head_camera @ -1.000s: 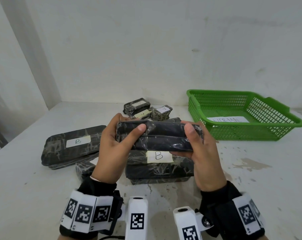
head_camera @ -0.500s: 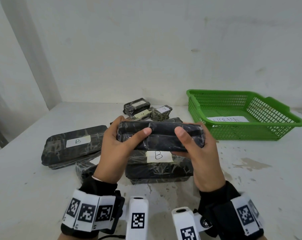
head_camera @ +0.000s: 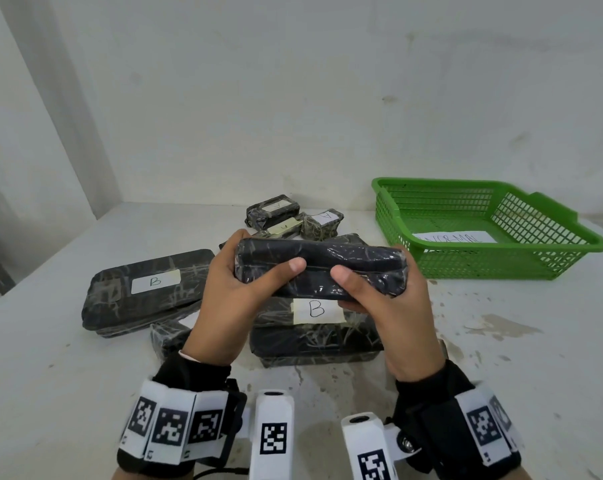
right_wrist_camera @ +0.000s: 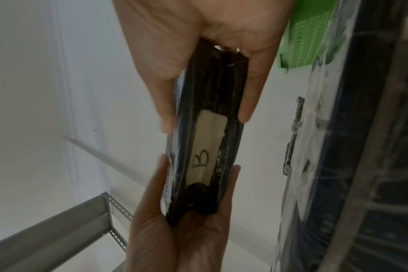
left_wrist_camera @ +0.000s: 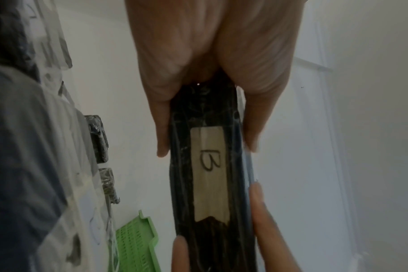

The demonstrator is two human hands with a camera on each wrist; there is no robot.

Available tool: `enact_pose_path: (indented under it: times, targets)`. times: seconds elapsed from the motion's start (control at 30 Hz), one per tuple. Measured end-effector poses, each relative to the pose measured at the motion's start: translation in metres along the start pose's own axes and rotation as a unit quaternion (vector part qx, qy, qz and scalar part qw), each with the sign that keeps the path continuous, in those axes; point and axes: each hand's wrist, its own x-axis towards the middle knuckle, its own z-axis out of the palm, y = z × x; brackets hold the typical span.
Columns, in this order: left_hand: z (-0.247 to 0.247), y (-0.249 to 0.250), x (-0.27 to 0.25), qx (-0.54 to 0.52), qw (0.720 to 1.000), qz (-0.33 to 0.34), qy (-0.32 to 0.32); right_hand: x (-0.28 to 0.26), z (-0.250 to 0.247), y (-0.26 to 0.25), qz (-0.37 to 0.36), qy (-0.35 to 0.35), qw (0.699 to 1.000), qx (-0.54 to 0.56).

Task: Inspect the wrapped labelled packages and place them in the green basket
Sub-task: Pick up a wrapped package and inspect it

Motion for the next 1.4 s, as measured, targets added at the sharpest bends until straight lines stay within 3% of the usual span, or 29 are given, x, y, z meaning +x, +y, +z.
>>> enact_pose_path:
  times: [0.13, 0.37, 0.53, 0.73, 1.07, 1.27, 1.4]
  targets:
    - [-0.005, -0.002, 0.001, 0.01, 1.0, -0.014, -0.023, 0.002, -0.001, 0.003, -0.014, 0.007, 1.0, -0.007]
    - [-0.005, -0.005, 0.002, -0.036, 0.999, -0.029, -0.003, 0.001, -0.002, -0.001, -0.01, -0.021, 1.0, 0.021]
    - [-0.003, -0.004, 0.001, -0.079, 0.995, -0.06, -0.022, 0.004, -0.004, 0.004, -0.039, 0.018, 0.999, -0.004]
    - [0.001, -0.007, 0.001, -0.073, 0.995, -0.069, -0.008, 0.007, -0.004, 0.0, -0.016, 0.0, 0.999, 0.052]
    - [-0.006, -0.007, 0.003, -0.12, 0.992, -0.016, -0.02, 0.008, -0.002, 0.004, -0.002, 0.033, 0.999, 0.003]
    - [-0.01, -0.004, 0.004, -0.093, 0.995, 0.032, -0.001, 0.006, -0.003, -0.001, 0.074, -0.041, 0.993, 0.082]
    - [-0.012, -0.002, 0.005, -0.018, 0.998, 0.053, 0.014, 0.008, -0.003, -0.001, 0.024, -0.025, 0.993, 0.116]
